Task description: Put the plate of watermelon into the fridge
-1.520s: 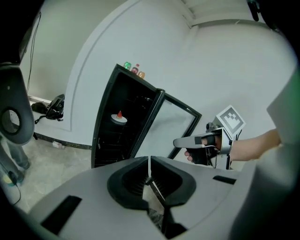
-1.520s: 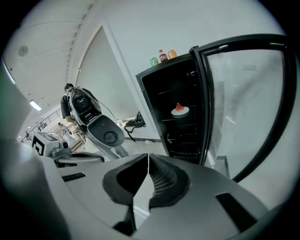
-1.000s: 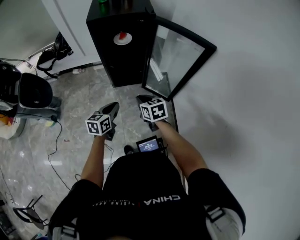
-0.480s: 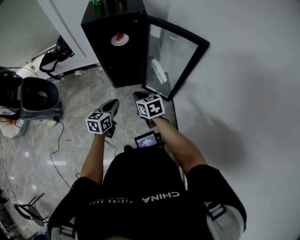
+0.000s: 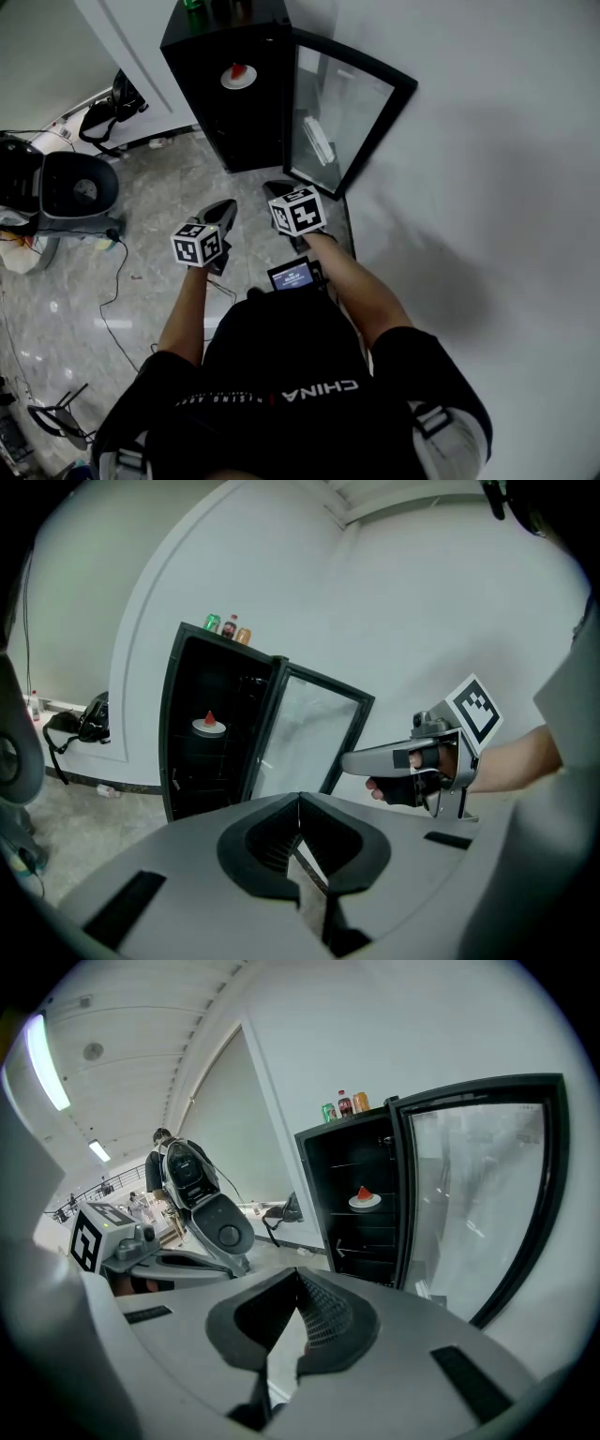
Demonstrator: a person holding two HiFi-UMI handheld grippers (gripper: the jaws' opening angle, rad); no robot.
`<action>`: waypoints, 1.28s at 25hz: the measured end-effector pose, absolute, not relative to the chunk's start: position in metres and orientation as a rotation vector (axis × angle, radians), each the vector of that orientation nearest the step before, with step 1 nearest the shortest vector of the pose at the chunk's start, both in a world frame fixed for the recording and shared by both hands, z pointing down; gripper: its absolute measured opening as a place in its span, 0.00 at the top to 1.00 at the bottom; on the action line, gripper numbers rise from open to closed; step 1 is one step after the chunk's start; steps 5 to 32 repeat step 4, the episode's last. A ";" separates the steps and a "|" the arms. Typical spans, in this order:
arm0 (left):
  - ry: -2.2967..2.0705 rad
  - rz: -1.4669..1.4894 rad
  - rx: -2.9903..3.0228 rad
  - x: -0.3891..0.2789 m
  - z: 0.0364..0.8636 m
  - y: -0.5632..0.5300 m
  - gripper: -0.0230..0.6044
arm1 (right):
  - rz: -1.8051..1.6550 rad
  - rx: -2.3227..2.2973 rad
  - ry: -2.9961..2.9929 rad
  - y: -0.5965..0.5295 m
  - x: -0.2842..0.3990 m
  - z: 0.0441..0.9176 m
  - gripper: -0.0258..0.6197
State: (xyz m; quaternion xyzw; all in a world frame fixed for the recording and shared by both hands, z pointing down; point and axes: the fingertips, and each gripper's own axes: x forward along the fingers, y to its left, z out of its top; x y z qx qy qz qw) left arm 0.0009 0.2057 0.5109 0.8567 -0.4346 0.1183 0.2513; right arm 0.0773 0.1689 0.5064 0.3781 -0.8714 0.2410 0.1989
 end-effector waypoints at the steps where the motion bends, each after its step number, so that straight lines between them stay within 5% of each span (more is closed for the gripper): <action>1: -1.183 0.325 2.329 0.001 0.513 0.204 0.94 | 0.679 1.059 -2.436 0.168 0.078 0.508 0.93; 32: -1.189 0.338 2.326 0.000 0.518 0.197 0.94 | 0.686 1.059 -2.432 0.161 0.079 0.513 0.93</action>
